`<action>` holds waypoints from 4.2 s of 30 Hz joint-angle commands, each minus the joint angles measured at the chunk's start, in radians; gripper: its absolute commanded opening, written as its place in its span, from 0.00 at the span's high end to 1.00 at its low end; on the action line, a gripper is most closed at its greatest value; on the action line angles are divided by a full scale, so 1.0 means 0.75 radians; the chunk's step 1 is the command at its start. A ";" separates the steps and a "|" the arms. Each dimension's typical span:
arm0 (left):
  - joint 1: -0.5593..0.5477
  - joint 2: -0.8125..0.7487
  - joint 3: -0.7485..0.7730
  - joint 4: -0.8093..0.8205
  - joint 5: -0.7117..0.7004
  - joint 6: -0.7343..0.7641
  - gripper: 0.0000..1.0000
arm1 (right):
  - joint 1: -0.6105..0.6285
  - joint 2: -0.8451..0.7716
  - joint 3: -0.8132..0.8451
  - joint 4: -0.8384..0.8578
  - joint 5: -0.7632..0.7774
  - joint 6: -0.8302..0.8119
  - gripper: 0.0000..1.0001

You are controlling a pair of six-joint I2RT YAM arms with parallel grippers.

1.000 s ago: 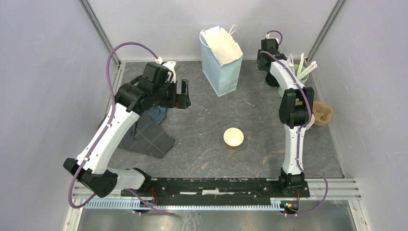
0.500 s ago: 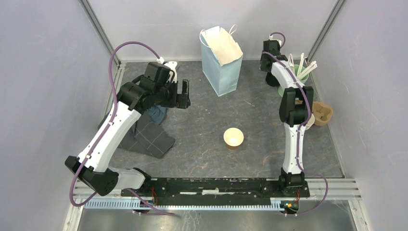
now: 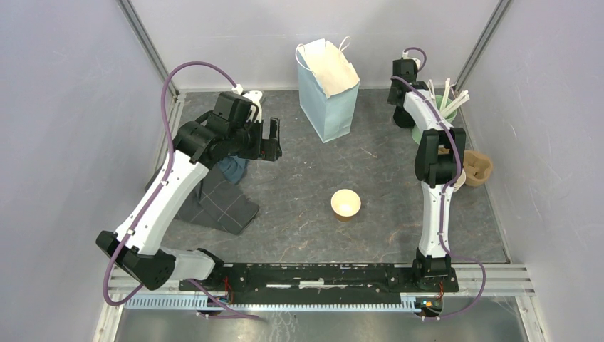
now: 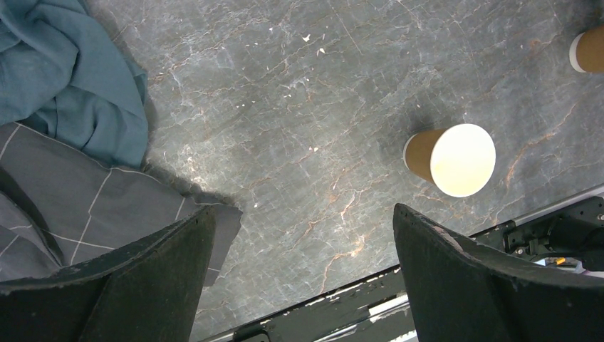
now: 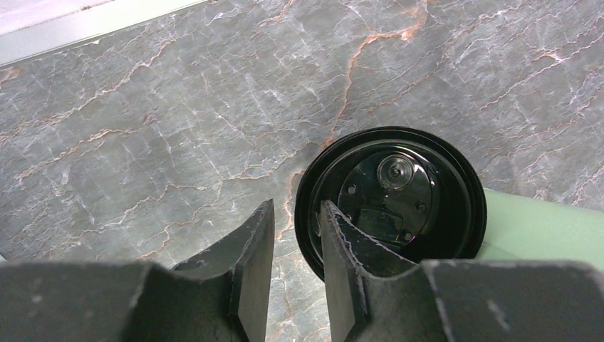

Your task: Pack the takeout coffee

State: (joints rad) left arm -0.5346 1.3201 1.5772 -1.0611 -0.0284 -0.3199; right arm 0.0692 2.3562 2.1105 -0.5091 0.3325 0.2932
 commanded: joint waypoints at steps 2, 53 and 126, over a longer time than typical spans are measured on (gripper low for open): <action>-0.003 -0.017 0.039 0.024 -0.024 0.076 0.00 | -0.011 0.027 0.057 0.045 -0.011 0.031 0.65; -0.004 -0.020 0.055 0.042 0.022 0.058 0.00 | -0.035 -0.042 0.105 -0.008 -0.041 -0.027 0.92; -0.208 -0.213 -0.442 1.366 0.625 -1.316 0.00 | 0.288 -1.901 -1.844 1.999 -1.496 1.842 0.99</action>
State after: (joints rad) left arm -0.6537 1.1351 1.2049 -0.1638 0.4702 -1.2301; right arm 0.2790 0.9092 0.6952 0.7616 -0.8055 1.5299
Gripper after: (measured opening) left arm 0.994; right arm 0.090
